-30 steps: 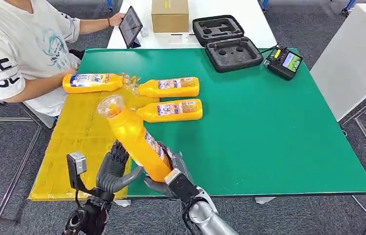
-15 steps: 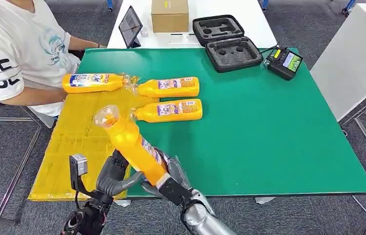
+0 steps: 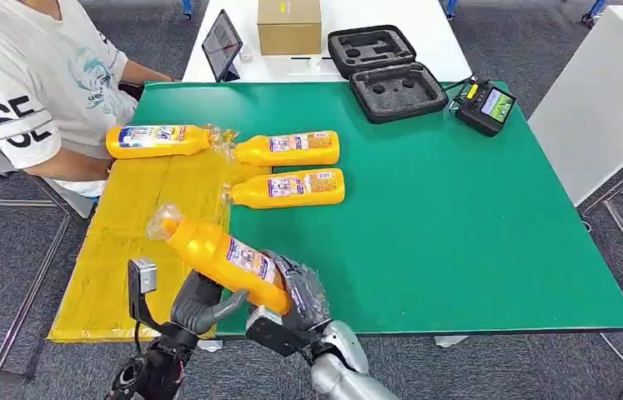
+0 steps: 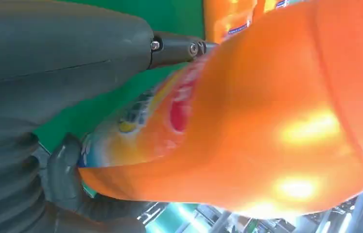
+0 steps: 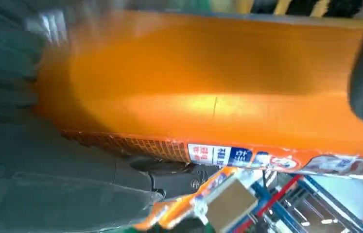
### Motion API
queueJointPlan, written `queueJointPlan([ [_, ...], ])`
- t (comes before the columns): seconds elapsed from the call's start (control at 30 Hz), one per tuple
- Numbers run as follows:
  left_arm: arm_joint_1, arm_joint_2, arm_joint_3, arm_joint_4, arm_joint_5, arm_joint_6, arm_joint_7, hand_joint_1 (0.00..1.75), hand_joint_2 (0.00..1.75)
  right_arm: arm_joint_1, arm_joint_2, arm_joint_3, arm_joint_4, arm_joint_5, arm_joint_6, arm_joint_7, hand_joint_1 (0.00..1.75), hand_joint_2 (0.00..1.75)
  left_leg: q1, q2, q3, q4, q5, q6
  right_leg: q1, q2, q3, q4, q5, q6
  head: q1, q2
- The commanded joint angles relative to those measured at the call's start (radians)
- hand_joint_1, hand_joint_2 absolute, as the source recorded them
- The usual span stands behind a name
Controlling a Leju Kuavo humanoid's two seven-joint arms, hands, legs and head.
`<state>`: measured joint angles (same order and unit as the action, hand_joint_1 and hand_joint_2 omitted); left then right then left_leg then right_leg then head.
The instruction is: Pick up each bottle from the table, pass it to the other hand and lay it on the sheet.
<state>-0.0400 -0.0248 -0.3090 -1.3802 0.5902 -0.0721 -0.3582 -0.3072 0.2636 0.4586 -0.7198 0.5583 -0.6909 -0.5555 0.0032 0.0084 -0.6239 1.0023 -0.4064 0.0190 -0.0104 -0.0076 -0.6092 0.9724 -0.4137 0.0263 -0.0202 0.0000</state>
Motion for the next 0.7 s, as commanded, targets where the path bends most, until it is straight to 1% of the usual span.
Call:
queueJointPlan([
  [0.03, -0.058, 0.002, -0.026, 0.086, 0.017, -0.007, 0.014, 0.00, 1.75, 0.001, 0.019, -0.106, -0.005, 0.060, 0.006, 0.008, 1.75, 1.75, 0.001, -0.003, 0.006, -0.001, -0.002, -0.001, 0.001, -0.002, 0.007, -0.001, -0.003, -0.001, 0.000, 0.000],
  [0.07, -0.062, 0.001, -0.029, 0.094, 0.028, -0.017, 0.018, 0.00, 1.75, -0.003, 0.020, -0.092, 0.008, 0.060, 0.020, 0.016, 1.75, 1.75, 0.001, -0.003, 0.004, 0.000, -0.001, -0.001, 0.001, -0.002, 0.004, -0.001, -0.002, -0.001, 0.000, 0.000],
  [0.1, -0.065, -0.001, -0.033, 0.097, 0.028, -0.019, 0.019, 0.00, 1.75, -0.002, 0.024, -0.088, 0.011, 0.059, 0.017, 0.015, 1.75, 1.75, 0.001, -0.003, 0.005, -0.001, -0.002, -0.001, 0.001, -0.002, 0.006, -0.001, -0.002, -0.001, 0.000, 0.000],
  [0.13, -0.066, -0.003, -0.034, 0.098, 0.028, -0.019, 0.019, 0.00, 1.75, -0.002, 0.026, -0.087, 0.011, 0.059, 0.015, 0.014, 1.75, 1.75, 0.000, -0.002, 0.003, -0.001, -0.001, -0.001, 0.000, -0.001, 0.003, -0.001, -0.001, -0.001, 0.000, 0.000],
  [0.17, -0.071, -0.004, -0.039, 0.103, 0.028, -0.022, 0.019, 0.00, 1.75, -0.004, 0.029, -0.081, 0.018, 0.058, 0.017, 0.011, 1.75, 1.75, 0.001, -0.002, 0.005, -0.001, -0.001, -0.001, 0.001, -0.001, 0.005, -0.001, -0.002, -0.001, 0.000, 0.000],
  [0.2, -0.076, -0.008, -0.044, 0.104, 0.027, -0.024, 0.020, 0.00, 1.75, -0.005, 0.032, -0.076, 0.020, 0.059, 0.017, 0.010, 1.75, 1.75, 0.000, -0.001, 0.003, -0.001, -0.001, -0.001, 0.000, -0.001, 0.003, -0.001, -0.001, -0.001, 0.000, 0.000],
  [0.23, -0.076, -0.008, -0.044, 0.104, 0.027, -0.024, 0.020, 0.00, 1.75, -0.005, 0.032, -0.076, 0.020, 0.059, 0.017, 0.010, 1.75, 1.75, 0.001, -0.002, 0.005, -0.001, -0.002, -0.001, 0.000, -0.001, 0.006, -0.001, -0.002, -0.001, 0.000, 0.000],
  [0.27, -0.084, -0.014, -0.052, 0.110, 0.051, -0.046, 0.029, 0.00, 1.75, -0.010, 0.035, -0.062, 0.024, 0.061, 0.020, 0.006, 1.75, 1.75, 0.001, -0.002, 0.003, -0.001, -0.001, -0.001, 0.000, -0.001, 0.004, -0.001, -0.001, -0.001, 0.000, 0.000],
  [0.33, -0.090, -0.017, -0.059, 0.113, 0.052, -0.047, 0.029, 0.00, 1.75, -0.013, 0.039, -0.054, 0.025, 0.063, 0.024, 0.008, 1.75, 1.75, 0.001, -0.003, 0.007, 0.000, -0.003, -0.001, 0.001, -0.001, 0.007, -0.001, -0.003, -0.001, 0.000, 0.000],
  [0.4, -0.107, -0.031, -0.064, 0.116, 0.070, -0.053, 0.026, 0.00, 1.75, -0.021, 0.043, -0.042, 0.030, 0.064, 0.036, 0.013, 1.75, 1.75, 0.000, -0.002, 0.002, 0.000, 0.000, 0.000, 0.000, -0.001, 0.002, 0.000, -0.001, 0.000, 0.000, 0.000],
  [0.43, -0.113, -0.032, -0.068, 0.121, 0.072, -0.052, 0.026, 0.00, 1.75, -0.023, 0.044, -0.040, 0.033, 0.063, 0.034, 0.016, 1.75, 1.75, 0.001, -0.002, 0.004, 0.000, -0.001, -0.001, 0.001, -0.001, 0.005, 0.000, -0.002, -0.001, 0.000, 0.000],
  [0.47, -0.116, -0.032, -0.070, 0.123, 0.075, -0.051, 0.025, 0.00, 1.75, -0.025, 0.045, -0.038, 0.037, 0.062, 0.032, 0.016, 1.75, 1.75, 0.001, -0.002, 0.002, 0.000, -0.001, -0.001, 0.000, -0.001, 0.003, 0.000, -0.001, -0.001, 0.000, 0.000],
  [0.53, -0.116, -0.032, -0.070, 0.123, 0.075, -0.051, 0.025, 0.00, 1.75, -0.025, 0.045, -0.038, 0.037, 0.062, 0.032, 0.016, 1.75, 1.75, 0.001, -0.004, 0.006, 0.000, -0.003, -0.001, 0.001, -0.002, 0.007, 0.000, -0.003, -0.001, 0.000, 0.000],
  [0.6, -0.115, -0.030, -0.070, 0.123, 0.076, -0.050, 0.025, 0.00, 1.75, -0.026, 0.043, -0.038, 0.037, 0.061, 0.032, 0.016, 1.75, 1.75, 0.000, -0.002, 0.003, -0.001, -0.001, -0.001, 0.000, -0.001, 0.003, -0.001, -0.001, -0.001, 0.000, 0.000],
  [0.63, -0.115, -0.030, -0.070, 0.123, 0.076, -0.050, 0.025, 0.00, 1.75, -0.026, 0.043, -0.038, 0.037, 0.061, 0.032, 0.016, 1.75, 1.75, 0.001, -0.002, 0.005, -0.001, -0.001, -0.001, 0.000, -0.001, 0.005, -0.001, -0.002, -0.001, 0.000, 0.000],
  [0.7, -0.114, -0.027, -0.071, 0.123, 0.077, -0.050, 0.024, 0.00, 1.75, -0.026, 0.042, -0.037, 0.037, 0.059, 0.032, 0.015, 1.75, 1.75, 0.000, -0.002, 0.003, 0.000, -0.001, -0.001, 0.000, -0.001, 0.004, -0.001, -0.001, -0.001, 0.000, 0.000],
])
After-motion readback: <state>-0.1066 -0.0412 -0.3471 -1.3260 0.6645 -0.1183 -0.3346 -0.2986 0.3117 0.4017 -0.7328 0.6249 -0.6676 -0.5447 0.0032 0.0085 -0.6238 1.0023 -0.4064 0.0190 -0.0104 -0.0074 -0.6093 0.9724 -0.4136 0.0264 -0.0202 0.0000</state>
